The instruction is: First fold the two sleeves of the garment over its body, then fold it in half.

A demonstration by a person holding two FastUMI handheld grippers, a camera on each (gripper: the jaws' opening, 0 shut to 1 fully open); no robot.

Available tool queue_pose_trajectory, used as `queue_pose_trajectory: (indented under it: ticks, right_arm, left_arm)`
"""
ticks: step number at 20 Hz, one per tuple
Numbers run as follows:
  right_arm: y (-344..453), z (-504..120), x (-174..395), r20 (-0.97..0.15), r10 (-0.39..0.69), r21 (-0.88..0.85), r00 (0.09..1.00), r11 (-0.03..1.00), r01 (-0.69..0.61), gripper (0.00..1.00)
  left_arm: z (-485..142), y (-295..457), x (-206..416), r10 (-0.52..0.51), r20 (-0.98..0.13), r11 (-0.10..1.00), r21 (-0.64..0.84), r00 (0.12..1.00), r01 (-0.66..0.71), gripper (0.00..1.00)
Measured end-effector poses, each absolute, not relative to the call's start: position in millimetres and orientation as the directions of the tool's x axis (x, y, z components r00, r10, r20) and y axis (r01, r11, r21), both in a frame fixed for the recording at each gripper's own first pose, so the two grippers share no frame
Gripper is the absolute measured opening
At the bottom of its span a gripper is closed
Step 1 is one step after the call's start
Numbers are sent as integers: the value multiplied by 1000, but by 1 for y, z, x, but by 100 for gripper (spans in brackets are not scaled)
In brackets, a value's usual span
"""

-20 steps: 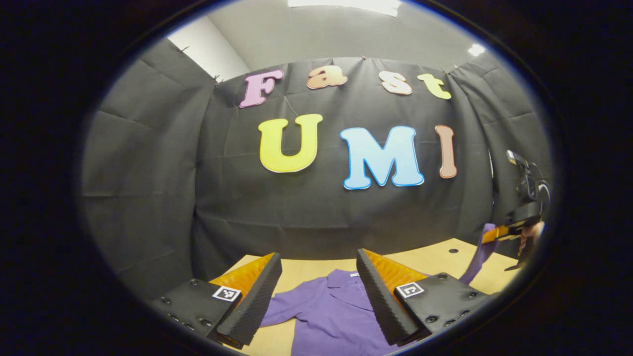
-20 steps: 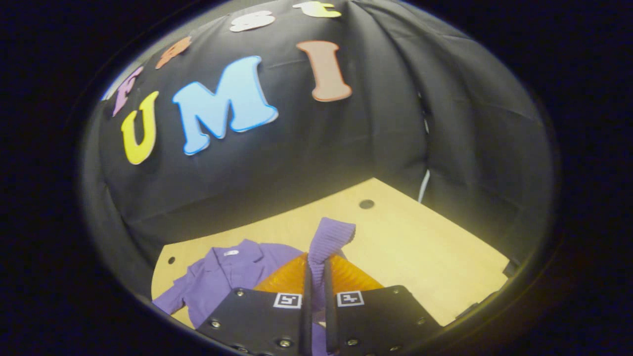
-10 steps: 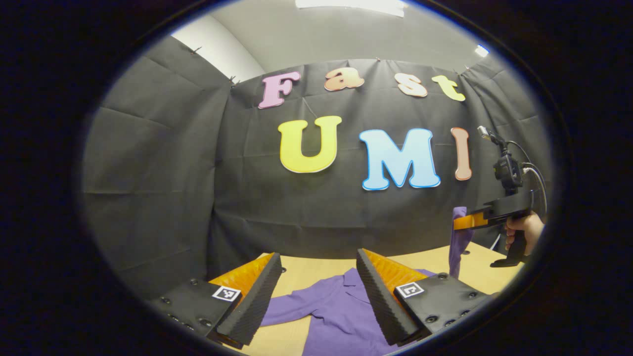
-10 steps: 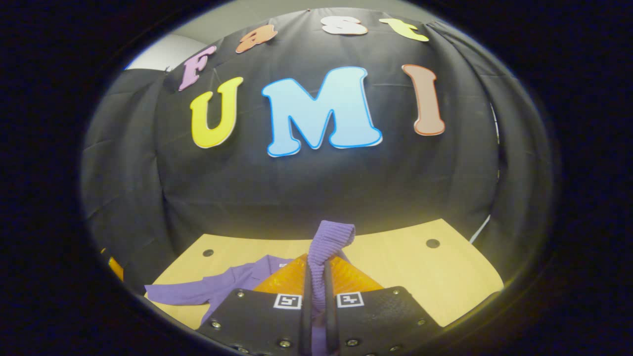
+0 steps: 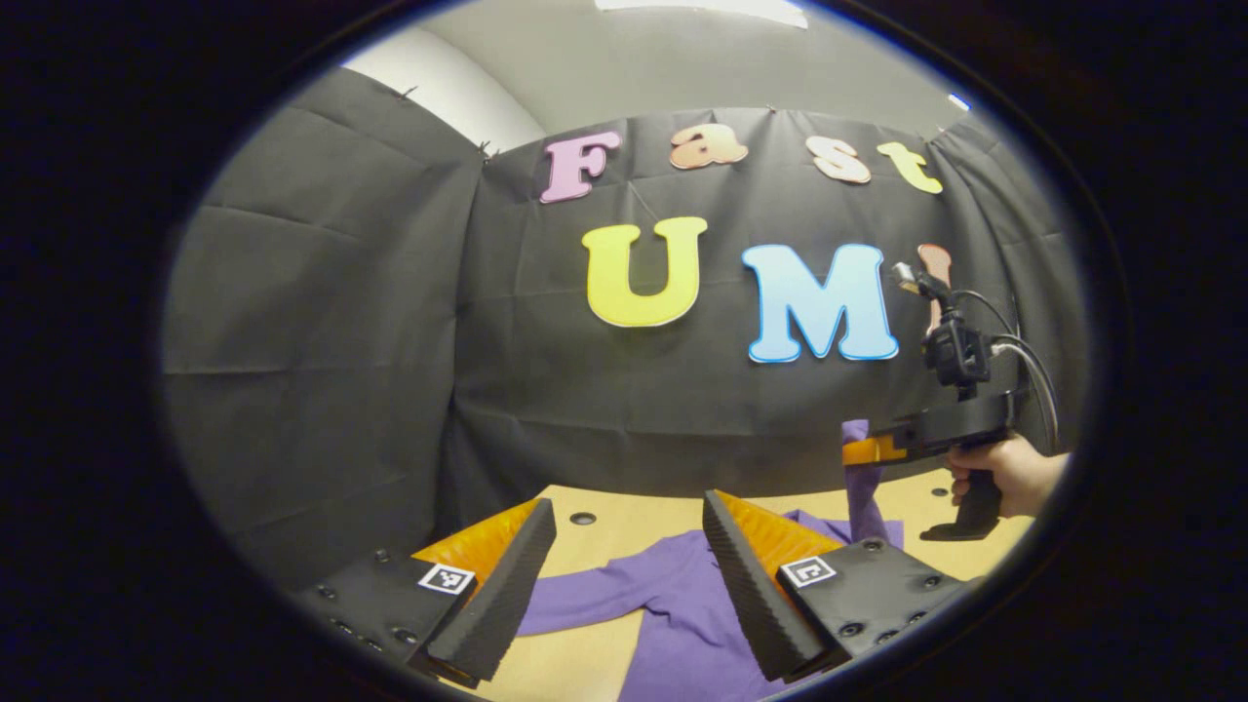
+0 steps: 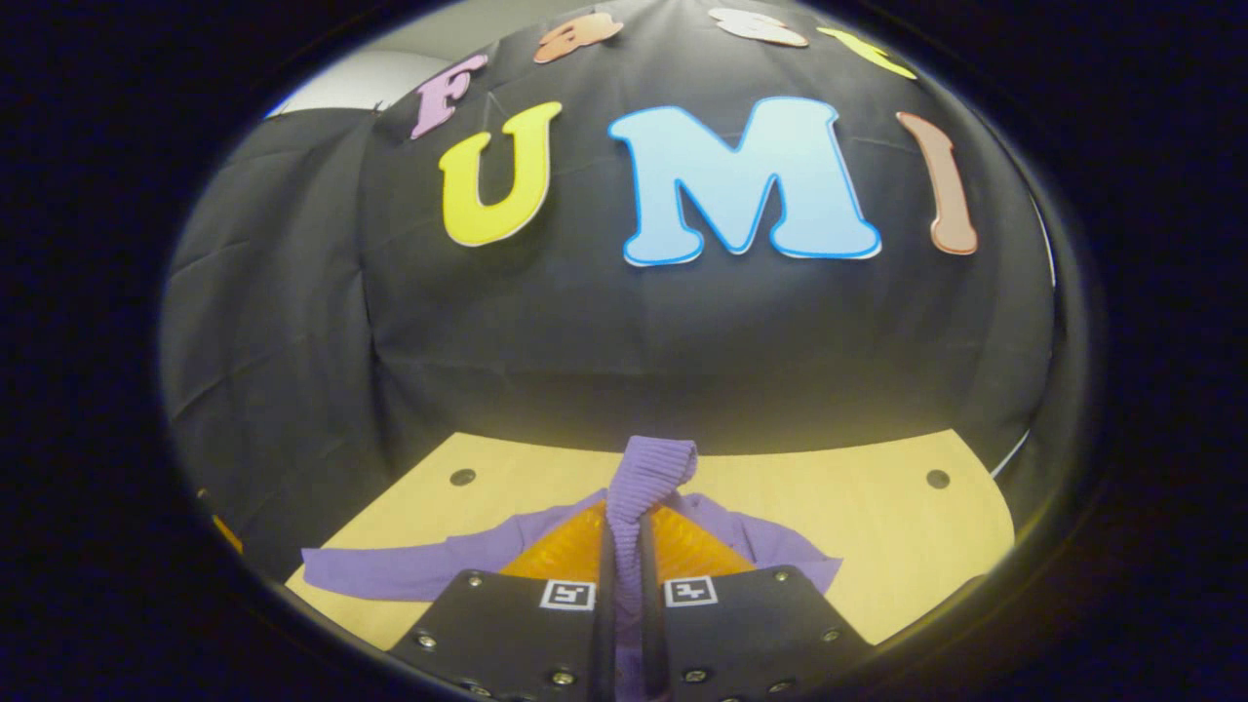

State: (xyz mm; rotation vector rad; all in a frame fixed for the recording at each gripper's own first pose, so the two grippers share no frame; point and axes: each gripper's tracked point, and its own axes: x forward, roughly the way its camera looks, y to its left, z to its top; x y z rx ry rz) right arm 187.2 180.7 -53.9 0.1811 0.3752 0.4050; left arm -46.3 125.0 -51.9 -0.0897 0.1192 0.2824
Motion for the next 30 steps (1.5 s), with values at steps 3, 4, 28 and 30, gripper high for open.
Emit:
queue_pose_trajectory:
  ticks: [3,4,28,30]
  right_arm:
    - [205,-72,191,-352,434,223,829,899,-376,11]
    - [213,-79,193,-364,442,226,820,896,-382,14]
    - [301,-150,180,-512,537,251,670,840,-481,59]
    - [297,-141,177,-497,528,218,689,844,-490,70]
  left_arm:
    - [-53,137,-49,293,-132,951,-62,947,-303,98]
    - [-54,140,-49,299,-133,949,-61,945,-309,98]
    - [-88,170,-53,365,-198,923,-53,910,-382,100]
    - [-92,172,-53,368,-201,920,-59,908,-386,97]
